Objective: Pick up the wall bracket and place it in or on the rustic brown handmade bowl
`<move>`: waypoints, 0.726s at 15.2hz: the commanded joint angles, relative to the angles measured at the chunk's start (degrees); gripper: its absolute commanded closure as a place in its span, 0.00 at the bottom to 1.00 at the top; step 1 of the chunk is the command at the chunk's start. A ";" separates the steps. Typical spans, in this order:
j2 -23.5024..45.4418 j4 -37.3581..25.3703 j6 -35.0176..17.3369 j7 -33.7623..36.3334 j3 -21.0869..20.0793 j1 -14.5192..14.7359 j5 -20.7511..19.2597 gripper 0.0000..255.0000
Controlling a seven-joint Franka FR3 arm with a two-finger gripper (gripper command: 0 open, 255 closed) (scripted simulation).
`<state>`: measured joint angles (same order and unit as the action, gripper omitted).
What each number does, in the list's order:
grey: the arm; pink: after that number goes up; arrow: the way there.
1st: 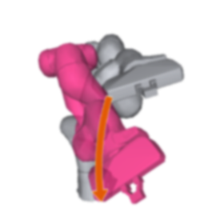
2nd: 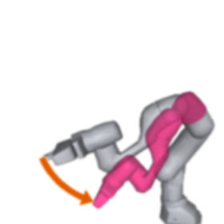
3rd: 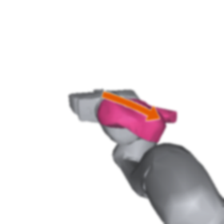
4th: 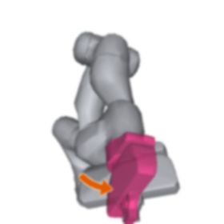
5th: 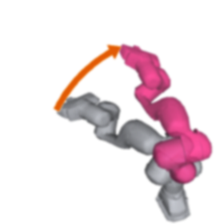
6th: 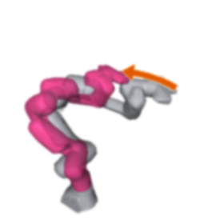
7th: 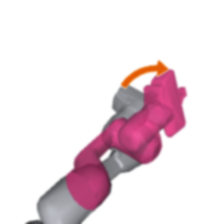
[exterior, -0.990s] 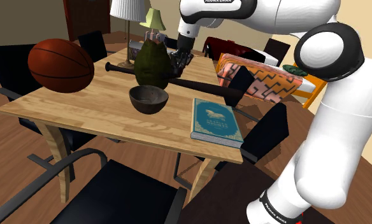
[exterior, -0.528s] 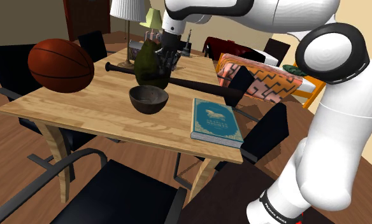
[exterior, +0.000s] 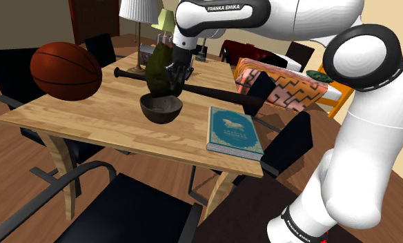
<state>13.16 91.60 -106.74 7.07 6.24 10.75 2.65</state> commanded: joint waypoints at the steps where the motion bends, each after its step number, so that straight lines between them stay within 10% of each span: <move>1: 0.35 1.17 -1.57 0.00 -0.04 0.03 0.05 1.00; 11: 0.87 4.34 -5.25 -0.13 -0.08 0.05 0.16 1.00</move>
<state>14.03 95.92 -111.95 6.93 6.16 10.81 2.81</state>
